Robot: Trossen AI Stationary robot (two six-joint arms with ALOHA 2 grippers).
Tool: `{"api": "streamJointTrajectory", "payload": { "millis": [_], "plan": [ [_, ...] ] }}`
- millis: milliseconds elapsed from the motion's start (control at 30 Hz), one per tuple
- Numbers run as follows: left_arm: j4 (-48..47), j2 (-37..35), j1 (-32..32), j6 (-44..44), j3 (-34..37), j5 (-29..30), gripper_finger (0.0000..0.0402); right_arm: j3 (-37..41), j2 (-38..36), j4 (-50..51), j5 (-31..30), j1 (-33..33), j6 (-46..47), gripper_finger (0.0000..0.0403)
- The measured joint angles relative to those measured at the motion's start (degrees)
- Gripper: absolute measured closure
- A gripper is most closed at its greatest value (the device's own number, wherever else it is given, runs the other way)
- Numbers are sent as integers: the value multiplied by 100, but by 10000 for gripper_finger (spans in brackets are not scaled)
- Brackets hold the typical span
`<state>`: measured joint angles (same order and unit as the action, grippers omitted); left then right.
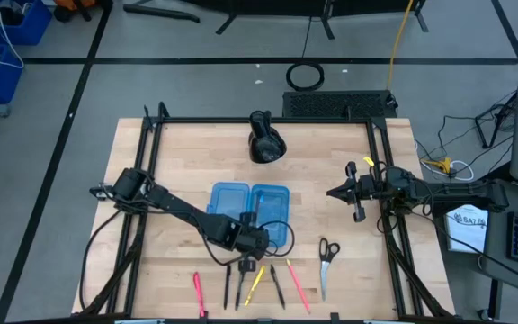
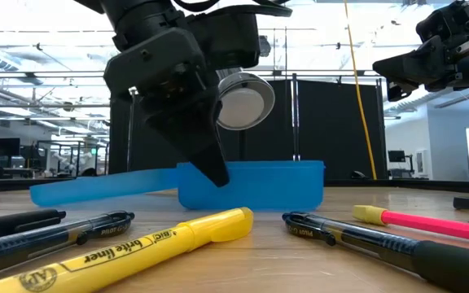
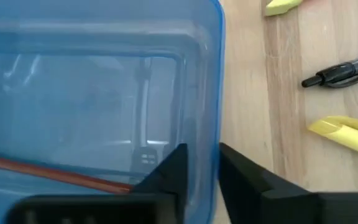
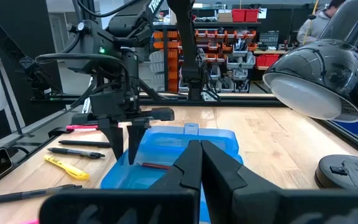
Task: Pick & place school supplies into a supply box
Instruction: Adjust the blue supply box on the table
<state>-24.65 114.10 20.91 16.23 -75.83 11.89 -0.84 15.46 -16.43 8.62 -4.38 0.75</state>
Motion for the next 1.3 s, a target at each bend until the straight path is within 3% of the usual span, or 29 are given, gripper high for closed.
{"api": "streamJointTrajectory", "payload": {
  "millis": [167, 367, 1100, 1300],
  "plan": [
    [37, -2, 23, 484, 0, -2, 390, -2, 0, -1, -1, -2, -12, 403],
    [71, 17, 48, 1293, 0, 14, 380, -2, -1, 0, 9, -1, 1, 403],
    [82, 28, 517, 989, -2, 15, 394, -2, -2, 0, 17, 0, 4, 403],
    [99, 33, 549, 1093, -2, -5, 373, -2, -2, 0, 20, 0, 4, 403]
  ]
}}
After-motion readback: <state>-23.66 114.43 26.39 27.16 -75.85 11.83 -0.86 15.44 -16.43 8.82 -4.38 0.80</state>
